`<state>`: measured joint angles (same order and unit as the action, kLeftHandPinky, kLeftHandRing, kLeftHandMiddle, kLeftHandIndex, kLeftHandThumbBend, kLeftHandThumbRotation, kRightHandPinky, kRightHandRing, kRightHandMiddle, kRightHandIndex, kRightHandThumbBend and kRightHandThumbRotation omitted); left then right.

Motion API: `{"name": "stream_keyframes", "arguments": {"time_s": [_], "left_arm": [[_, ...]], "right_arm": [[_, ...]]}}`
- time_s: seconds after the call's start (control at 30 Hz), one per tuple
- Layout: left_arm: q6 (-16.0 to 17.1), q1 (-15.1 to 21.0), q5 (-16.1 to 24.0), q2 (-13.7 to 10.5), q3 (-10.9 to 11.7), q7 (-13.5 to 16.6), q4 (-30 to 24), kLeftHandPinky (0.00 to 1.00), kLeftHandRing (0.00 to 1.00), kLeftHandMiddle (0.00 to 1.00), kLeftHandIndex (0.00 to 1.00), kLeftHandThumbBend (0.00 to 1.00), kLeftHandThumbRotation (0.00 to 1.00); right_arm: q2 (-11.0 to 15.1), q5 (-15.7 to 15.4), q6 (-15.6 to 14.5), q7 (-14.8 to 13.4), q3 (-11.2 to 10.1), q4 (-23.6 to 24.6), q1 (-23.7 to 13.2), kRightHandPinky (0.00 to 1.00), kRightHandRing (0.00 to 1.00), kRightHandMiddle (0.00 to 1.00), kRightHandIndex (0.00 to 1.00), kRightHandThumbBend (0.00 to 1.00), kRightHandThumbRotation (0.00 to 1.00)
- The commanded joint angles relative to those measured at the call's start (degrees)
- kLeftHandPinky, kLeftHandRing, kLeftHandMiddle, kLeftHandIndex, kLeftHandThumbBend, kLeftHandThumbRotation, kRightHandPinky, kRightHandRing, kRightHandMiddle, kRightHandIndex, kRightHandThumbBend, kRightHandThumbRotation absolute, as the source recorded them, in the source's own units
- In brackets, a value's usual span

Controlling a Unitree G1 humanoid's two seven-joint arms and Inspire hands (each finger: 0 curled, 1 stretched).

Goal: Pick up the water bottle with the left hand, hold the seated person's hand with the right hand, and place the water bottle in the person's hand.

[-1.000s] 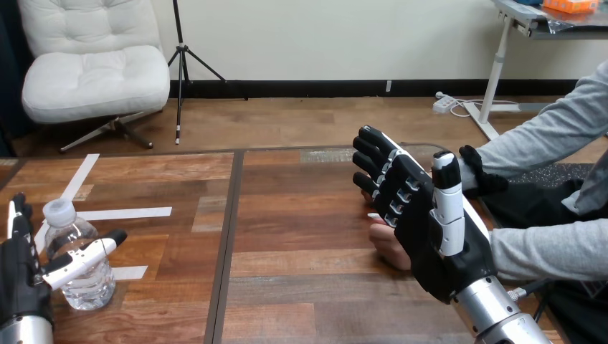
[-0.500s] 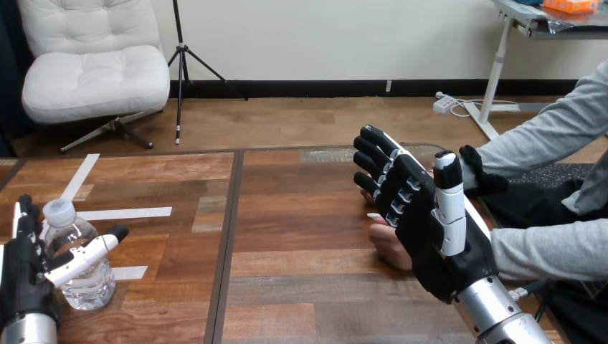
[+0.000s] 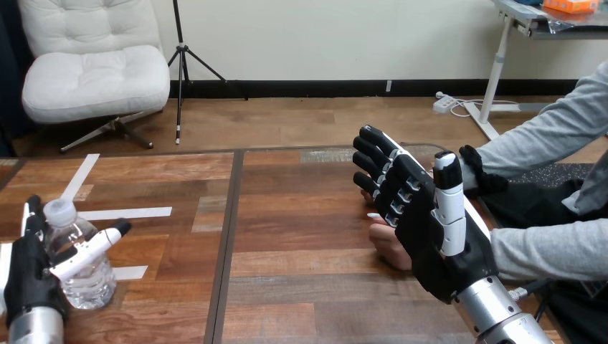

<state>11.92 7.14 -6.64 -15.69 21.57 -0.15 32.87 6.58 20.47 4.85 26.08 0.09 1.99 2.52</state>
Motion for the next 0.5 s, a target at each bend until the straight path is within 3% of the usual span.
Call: {"name": "stream_keyframes", "arguments": {"time_s": [0.0, 0.47], "left_arm": [[-0.1, 5.6, -1.0, -2.4, 0.3, -0.7, 1.8, 1.0, 1.0, 1.0, 1.0, 0.93, 0.15], [-0.1, 9.4, -0.9, -3.6, -0.2, -1.3, 7.6, 1.0, 1.0, 1.0, 1.0, 0.96, 0.17]], "right_arm": [[-0.3, 0.7, 0.4, 0.1, -0.5, 2.4, -1.7, 0.99, 0.98, 0.96, 0.93, 0.87, 1.0], [-0.3, 0.6, 0.7, 0.3, -0.5, 2.3, -1.7, 0.99, 0.98, 0.96, 0.93, 0.87, 1.0]]}}
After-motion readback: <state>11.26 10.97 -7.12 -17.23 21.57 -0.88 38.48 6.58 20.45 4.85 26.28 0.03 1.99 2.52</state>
